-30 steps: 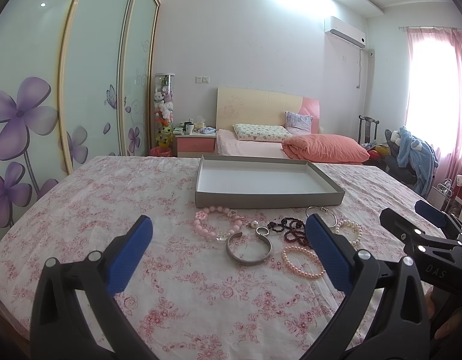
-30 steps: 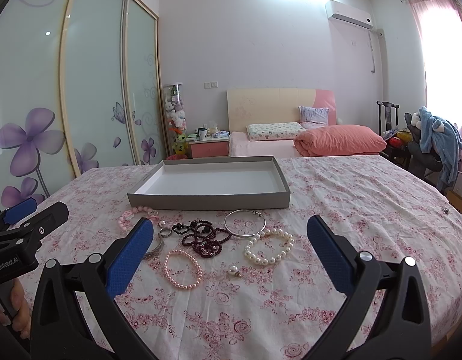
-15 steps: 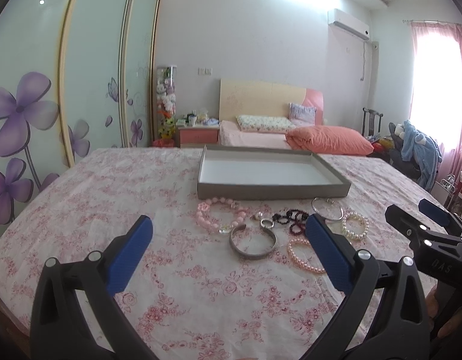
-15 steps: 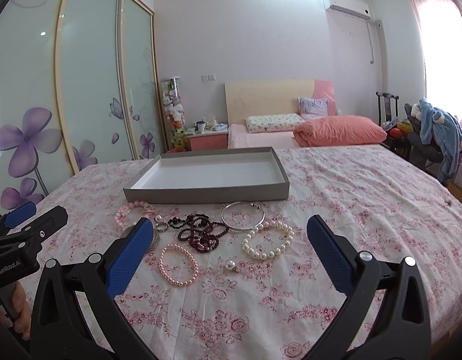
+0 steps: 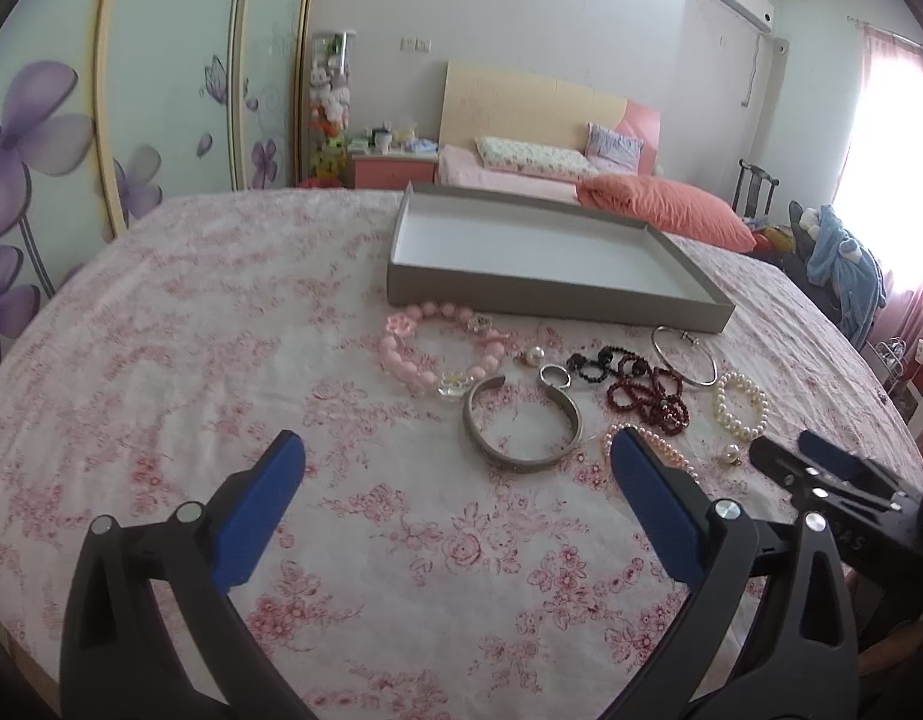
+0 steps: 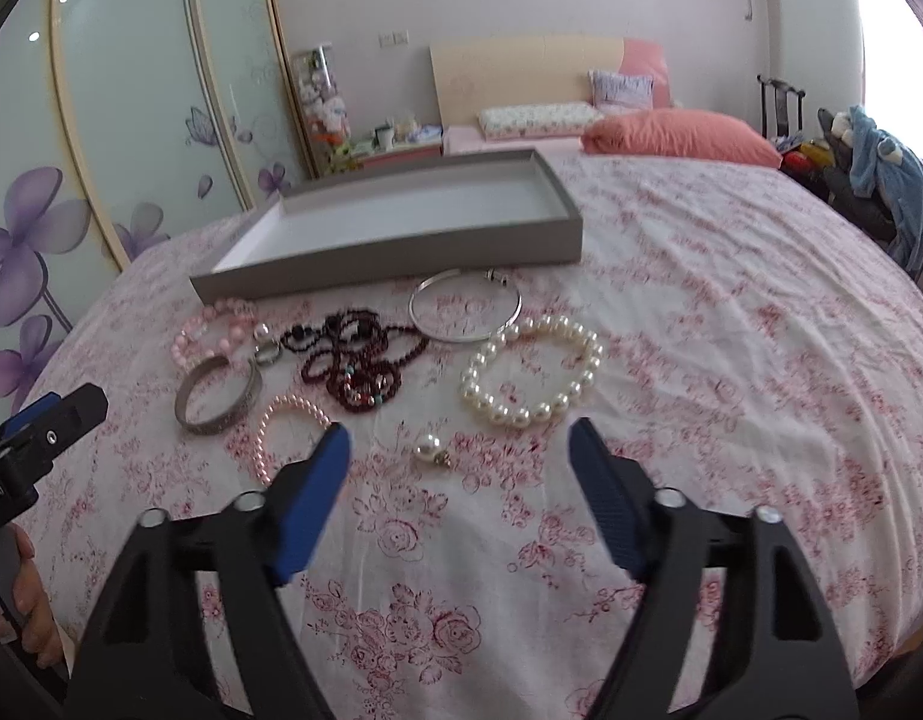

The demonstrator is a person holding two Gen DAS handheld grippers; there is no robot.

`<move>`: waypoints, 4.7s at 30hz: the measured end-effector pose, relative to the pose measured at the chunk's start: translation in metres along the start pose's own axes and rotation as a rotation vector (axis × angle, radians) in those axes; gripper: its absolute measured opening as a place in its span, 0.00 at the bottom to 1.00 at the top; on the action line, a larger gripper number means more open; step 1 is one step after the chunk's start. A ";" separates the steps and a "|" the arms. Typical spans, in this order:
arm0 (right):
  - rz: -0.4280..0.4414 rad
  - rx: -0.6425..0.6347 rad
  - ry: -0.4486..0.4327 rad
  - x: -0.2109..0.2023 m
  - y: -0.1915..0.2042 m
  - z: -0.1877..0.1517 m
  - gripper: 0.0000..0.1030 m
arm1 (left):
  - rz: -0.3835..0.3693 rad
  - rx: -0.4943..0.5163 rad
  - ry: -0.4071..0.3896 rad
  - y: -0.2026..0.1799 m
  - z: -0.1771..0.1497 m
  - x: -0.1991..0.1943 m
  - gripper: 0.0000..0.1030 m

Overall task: Organize jewelry
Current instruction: 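Move left tool toward the silver cuff bangle while right tool grasps the small pearl earring, then grasp the silver cuff bangle with left tool while right tool holds the pearl earring, then carry cuff with left tool and earring with right tool into the gray tray, open both, then move left tool to the pink beaded bracelet while right tool moves to the white pearl bracelet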

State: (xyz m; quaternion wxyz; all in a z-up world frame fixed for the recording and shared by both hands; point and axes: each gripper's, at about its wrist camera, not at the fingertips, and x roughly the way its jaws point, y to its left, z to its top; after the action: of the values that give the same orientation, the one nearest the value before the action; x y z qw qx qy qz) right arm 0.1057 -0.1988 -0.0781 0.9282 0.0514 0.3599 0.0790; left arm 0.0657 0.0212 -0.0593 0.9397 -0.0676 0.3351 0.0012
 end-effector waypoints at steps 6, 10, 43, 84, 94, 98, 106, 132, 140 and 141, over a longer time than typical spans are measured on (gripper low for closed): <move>0.007 -0.021 0.070 0.017 0.005 0.000 0.44 | 0.015 0.004 0.045 -0.004 0.004 0.016 0.96; 0.007 -0.047 0.108 0.025 0.011 0.001 0.35 | 0.024 0.017 0.070 -0.008 0.008 0.026 0.96; -0.006 -0.093 0.117 0.028 0.014 0.005 0.16 | 0.075 0.117 0.272 -0.043 0.024 0.099 0.81; 0.064 -0.121 -0.104 -0.007 0.021 0.057 0.15 | 0.022 0.050 0.020 -0.019 0.058 0.037 0.63; 0.068 -0.123 -0.211 0.014 0.018 0.126 0.15 | 0.035 0.061 -0.063 -0.025 0.129 0.063 0.63; 0.072 -0.088 -0.193 0.042 0.010 0.151 0.15 | 0.039 0.055 -0.055 -0.026 0.151 0.088 0.63; 0.078 -0.050 -0.081 0.113 0.004 0.179 0.15 | 0.028 0.039 0.039 -0.023 0.175 0.152 0.63; 0.037 0.029 0.080 0.166 -0.020 0.194 0.38 | 0.033 -0.023 0.130 -0.001 0.188 0.208 0.69; 0.035 0.004 0.039 0.128 -0.019 0.181 0.40 | 0.075 -0.013 0.085 0.023 0.165 0.154 0.69; 0.037 -0.001 0.030 0.120 -0.020 0.177 0.43 | 0.078 -0.009 0.080 0.026 0.161 0.146 0.70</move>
State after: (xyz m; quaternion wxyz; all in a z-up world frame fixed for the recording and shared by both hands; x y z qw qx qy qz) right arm 0.3153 -0.2028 -0.0299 0.9211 0.0566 0.3726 0.0973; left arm 0.2791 0.0611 -0.0316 0.9245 -0.0586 0.3749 0.0366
